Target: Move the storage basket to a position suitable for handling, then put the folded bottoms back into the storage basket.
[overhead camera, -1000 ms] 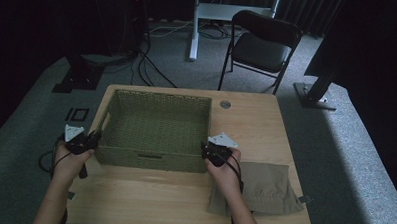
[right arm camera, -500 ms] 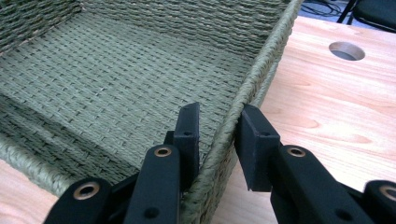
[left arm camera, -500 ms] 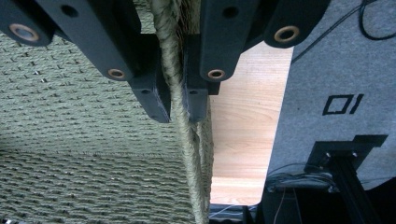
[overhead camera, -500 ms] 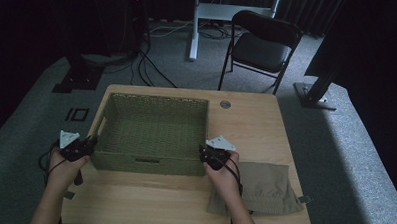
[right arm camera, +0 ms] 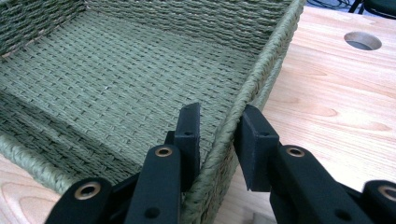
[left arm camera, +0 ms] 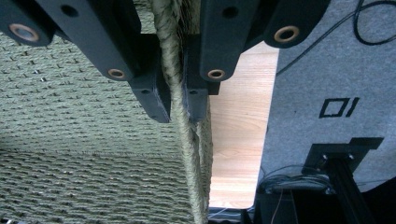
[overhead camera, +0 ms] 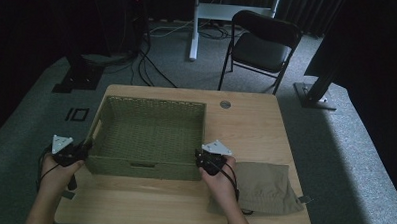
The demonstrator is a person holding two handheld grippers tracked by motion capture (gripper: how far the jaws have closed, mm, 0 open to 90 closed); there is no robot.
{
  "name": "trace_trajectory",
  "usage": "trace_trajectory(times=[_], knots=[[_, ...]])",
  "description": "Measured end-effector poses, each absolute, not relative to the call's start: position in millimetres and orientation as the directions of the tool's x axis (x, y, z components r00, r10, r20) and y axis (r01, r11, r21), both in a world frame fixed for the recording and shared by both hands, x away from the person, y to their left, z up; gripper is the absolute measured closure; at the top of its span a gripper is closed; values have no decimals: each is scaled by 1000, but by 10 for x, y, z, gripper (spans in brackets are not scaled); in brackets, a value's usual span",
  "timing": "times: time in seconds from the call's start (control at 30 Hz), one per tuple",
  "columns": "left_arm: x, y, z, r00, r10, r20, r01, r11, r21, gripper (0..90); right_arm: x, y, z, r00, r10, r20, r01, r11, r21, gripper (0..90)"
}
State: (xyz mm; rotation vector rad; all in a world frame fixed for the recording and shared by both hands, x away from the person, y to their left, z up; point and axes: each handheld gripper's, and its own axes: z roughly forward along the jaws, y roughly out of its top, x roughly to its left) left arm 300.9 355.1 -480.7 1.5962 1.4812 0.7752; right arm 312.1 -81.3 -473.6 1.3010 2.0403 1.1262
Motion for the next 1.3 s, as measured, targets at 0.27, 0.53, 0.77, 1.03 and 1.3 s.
trace_trajectory(times=[0.27, 0.53, 0.77, 1.03, 1.3], knots=[[3045, 3620, -4809, 122, 988, -94, 498, 21, 867, 820, 3205, -735, -4729, -445, 895, 33, 515, 226, 827, 717], [3051, 3625, -4815, 123, 988, -97, 492, 24, 870, 821, 3159, -732, -4742, -431, 901, 53, 517, 198, 833, 718], [3055, 3629, -4814, 131, 987, -89, 490, 14, 871, 813, 3176, -758, -4735, -444, 893, 72, 524, 194, 830, 702], [3059, 3625, -4820, 162, 979, -122, 488, 28, 872, 687, 3203, -784, -4733, -488, 870, 66, 507, 222, 833, 579], [3068, 3611, -4687, 189, 978, -88, 471, -12, 882, 436, 3239, -811, -4723, -533, 839, 109, 516, 221, 828, 381]])
